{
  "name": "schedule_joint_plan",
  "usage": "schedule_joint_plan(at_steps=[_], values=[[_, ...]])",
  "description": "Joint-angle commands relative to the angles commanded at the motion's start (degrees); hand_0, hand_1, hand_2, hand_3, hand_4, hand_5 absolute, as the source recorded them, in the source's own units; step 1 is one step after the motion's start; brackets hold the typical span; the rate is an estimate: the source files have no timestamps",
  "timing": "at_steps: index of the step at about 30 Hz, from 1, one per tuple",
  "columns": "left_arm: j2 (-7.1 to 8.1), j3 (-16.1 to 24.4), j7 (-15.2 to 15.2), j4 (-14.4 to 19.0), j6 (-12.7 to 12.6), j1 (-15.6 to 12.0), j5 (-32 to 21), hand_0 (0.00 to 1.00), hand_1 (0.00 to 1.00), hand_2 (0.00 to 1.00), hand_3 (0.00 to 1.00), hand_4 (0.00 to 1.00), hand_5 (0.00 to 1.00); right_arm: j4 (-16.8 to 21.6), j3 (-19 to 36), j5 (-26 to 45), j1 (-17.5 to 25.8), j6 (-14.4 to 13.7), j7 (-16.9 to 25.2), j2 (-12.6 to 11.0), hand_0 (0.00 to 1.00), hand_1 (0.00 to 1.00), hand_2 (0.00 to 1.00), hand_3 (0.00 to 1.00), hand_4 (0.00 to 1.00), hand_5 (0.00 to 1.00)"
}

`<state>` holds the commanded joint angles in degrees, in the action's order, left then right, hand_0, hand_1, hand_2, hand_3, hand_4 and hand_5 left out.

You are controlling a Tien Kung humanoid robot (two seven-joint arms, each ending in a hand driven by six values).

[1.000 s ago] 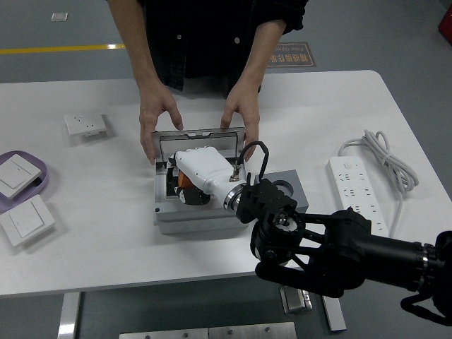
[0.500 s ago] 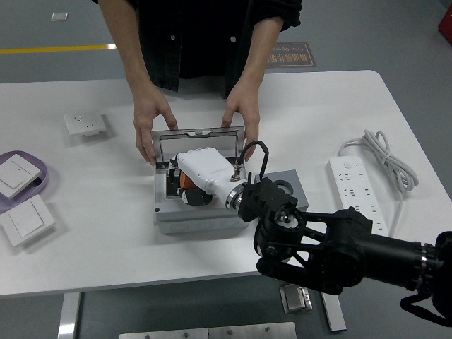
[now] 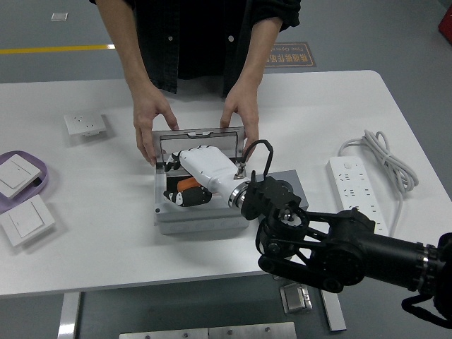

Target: Pick up the cylinder from the cube,place it in the box,flap close box

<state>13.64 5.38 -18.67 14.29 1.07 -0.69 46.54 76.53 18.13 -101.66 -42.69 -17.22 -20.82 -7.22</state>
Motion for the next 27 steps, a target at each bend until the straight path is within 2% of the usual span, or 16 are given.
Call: schedule_joint_plan(at_steps=[2, 3, 7, 8, 9, 14, 15, 19, 27], values=[[-0.07, -0.2, 0.0, 0.0, 0.0, 0.0, -0.2, 0.636, 0.620, 0.541, 0.628, 0.707, 0.341, 1.5, 1.0, 3.6, 0.9, -1.8, 2.1, -1.0, 0.776, 0.678, 0.683, 0.730, 0.857, 0.426], [-0.11, -0.2, 0.0, 0.0, 0.0, -0.1, -0.2, 0.635, 0.619, 0.541, 0.628, 0.707, 0.340, 2.4, 1.5, 5.5, 1.4, -2.5, 3.2, -1.6, 0.781, 0.681, 0.685, 0.749, 0.897, 0.447], [-0.25, -0.3, 0.0, -0.1, -0.1, -0.3, -0.5, 0.635, 0.619, 0.541, 0.628, 0.707, 0.340, 7.0, 4.2, 14.1, 3.2, -4.8, 8.1, -4.5, 0.781, 0.681, 0.685, 0.749, 0.897, 0.447], [-0.27, -0.3, 0.0, -0.1, -0.1, -0.3, -0.5, 0.635, 0.619, 0.541, 0.628, 0.707, 0.340, 8.4, 4.9, 16.4, 3.4, -5.0, 9.0, -5.2, 0.781, 0.681, 0.685, 0.749, 0.897, 0.447], [-0.28, -0.2, 0.0, -0.1, 0.0, -0.4, -0.5, 0.636, 0.620, 0.541, 0.628, 0.707, 0.340, 9.5, 5.5, 18.1, 3.6, -5.1, 9.6, -5.8, 0.764, 0.671, 0.677, 0.730, 0.842, 0.423], [-0.22, -0.2, 0.0, -0.2, 0.0, -0.3, -0.6, 0.636, 0.620, 0.541, 0.628, 0.707, 0.340, 14.7, 8.5, 25.6, 3.2, -5.2, 10.7, -8.3, 0.764, 0.671, 0.677, 0.730, 0.842, 0.423], [-0.20, -0.2, 0.0, -0.2, 0.0, -0.3, -0.6, 0.636, 0.621, 0.541, 0.628, 0.707, 0.340, 15.1, 8.8, 26.8, 3.0, -5.1, 10.7, -8.5, 0.736, 0.649, 0.666, 0.703, 0.832, 0.434], [-0.13, 0.0, -0.1, -0.1, 0.1, -0.3, -0.4, 0.636, 0.621, 0.541, 0.628, 0.707, 0.340, 14.1, 9.3, 30.6, 1.5, -5.2, 10.7, -8.8, 0.736, 0.649, 0.666, 0.703, 0.832, 0.434], [-0.02, 0.4, -0.2, 0.1, 0.3, -0.1, 0.1, 0.636, 0.621, 0.541, 0.627, 0.707, 0.341, 5.5, 6.8, 35.5, -2.5, -5.8, 12.3, -7.5, 0.718, 0.637, 0.656, 0.678, 0.789, 0.418]])
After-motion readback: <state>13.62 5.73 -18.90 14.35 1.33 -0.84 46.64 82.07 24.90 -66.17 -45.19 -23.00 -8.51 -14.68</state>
